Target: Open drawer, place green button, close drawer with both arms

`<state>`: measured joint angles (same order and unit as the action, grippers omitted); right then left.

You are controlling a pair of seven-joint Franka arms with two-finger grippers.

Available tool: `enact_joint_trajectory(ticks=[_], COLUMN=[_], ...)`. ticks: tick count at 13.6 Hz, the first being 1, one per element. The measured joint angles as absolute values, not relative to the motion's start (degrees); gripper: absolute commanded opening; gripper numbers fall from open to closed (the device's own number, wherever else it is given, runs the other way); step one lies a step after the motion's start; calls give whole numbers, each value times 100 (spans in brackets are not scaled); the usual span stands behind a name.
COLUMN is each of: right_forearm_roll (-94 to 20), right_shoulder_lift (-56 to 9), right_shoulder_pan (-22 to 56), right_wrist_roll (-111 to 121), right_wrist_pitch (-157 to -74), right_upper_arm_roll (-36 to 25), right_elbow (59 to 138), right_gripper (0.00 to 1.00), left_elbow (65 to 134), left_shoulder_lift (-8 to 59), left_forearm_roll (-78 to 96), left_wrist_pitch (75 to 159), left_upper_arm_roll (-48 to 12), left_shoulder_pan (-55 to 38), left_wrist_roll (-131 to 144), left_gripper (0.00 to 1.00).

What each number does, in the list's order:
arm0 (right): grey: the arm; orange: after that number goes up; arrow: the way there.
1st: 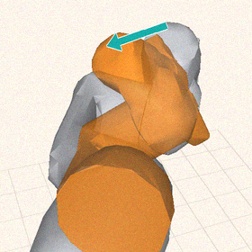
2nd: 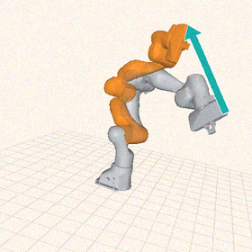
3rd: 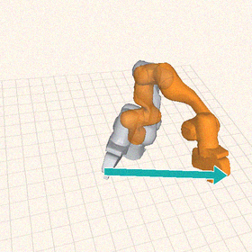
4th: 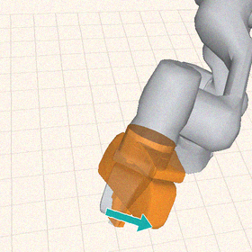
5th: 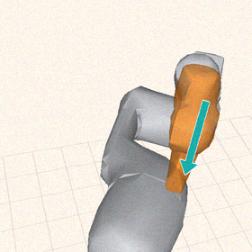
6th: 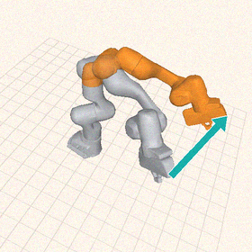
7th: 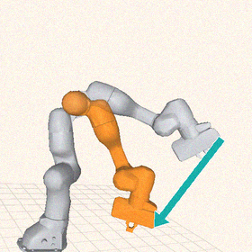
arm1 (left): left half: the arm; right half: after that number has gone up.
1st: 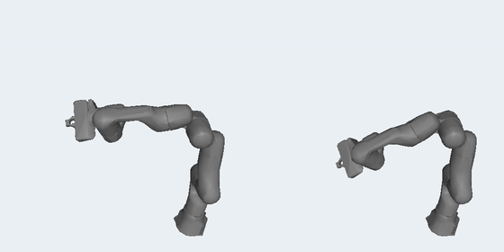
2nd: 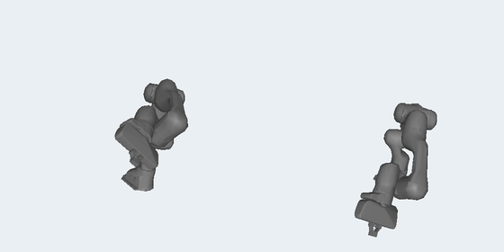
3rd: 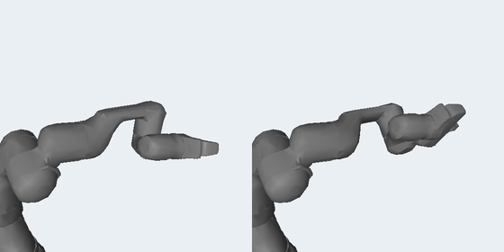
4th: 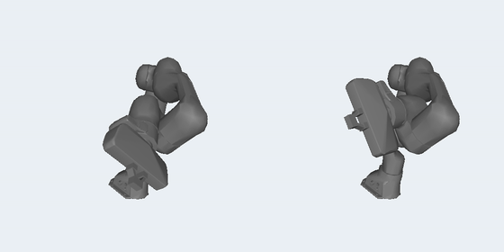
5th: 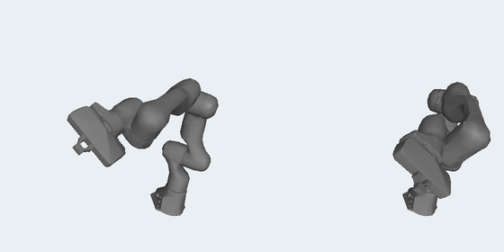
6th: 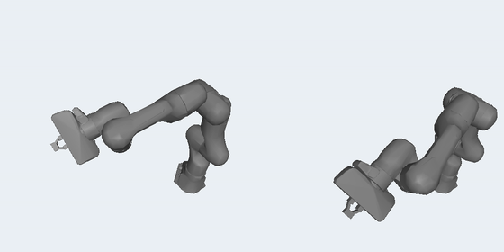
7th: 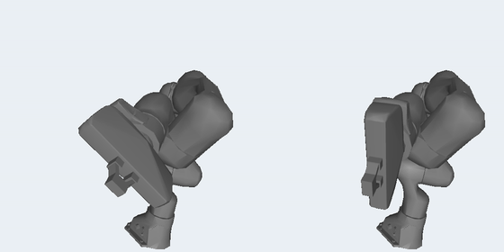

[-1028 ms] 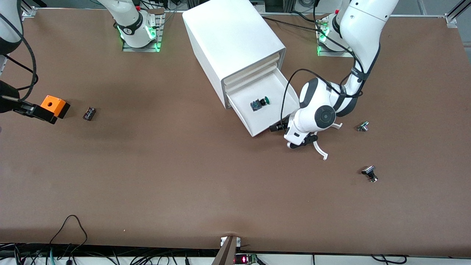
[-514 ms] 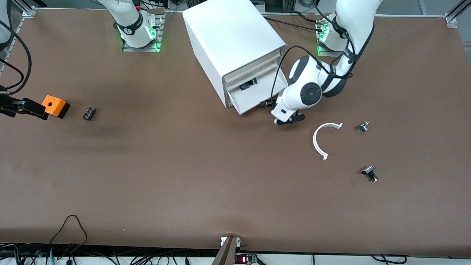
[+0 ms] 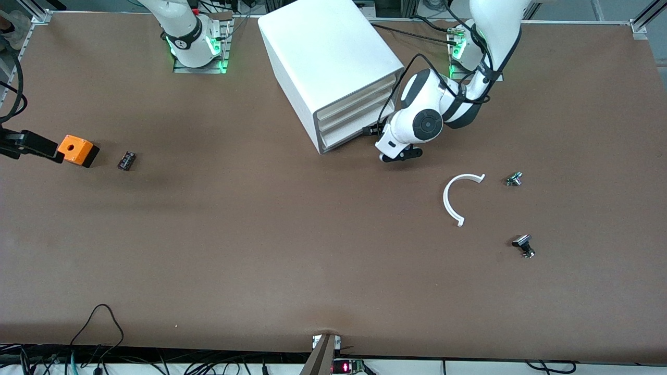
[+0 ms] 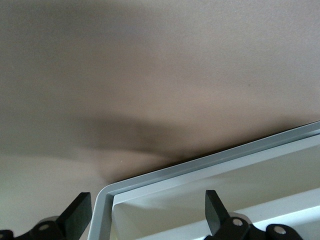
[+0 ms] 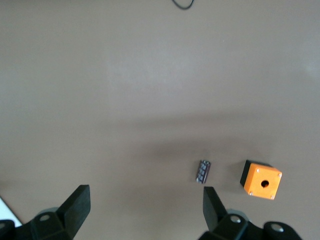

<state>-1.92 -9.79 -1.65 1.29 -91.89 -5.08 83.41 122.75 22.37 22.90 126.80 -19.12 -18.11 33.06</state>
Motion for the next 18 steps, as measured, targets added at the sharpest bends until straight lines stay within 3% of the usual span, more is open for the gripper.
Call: enact_joint_trajectory(ticks=[12,18], right_forearm_roll=[-159,-159], right_shoulder_lift=[-355,-345], right_shoulder_pan=[-147,-133], right_wrist_roll=[129,129], right_wrist_pitch=[-9266,-9266], right_upper_arm_roll=[-416,-399], right_elbow=[9173,9206], right_gripper=[100,100], left_elbow=[12299,12014], left_shoulder_lift=[2218,1742], left_forearm_roll=[2291,2291], left_wrist_pitch=[12544,13264], left_upper_arm_roll=[-2168,-1986], left_shoulder_pan=[-1642,-796], left_wrist_roll=[2799,2654], left_gripper=[100,100])
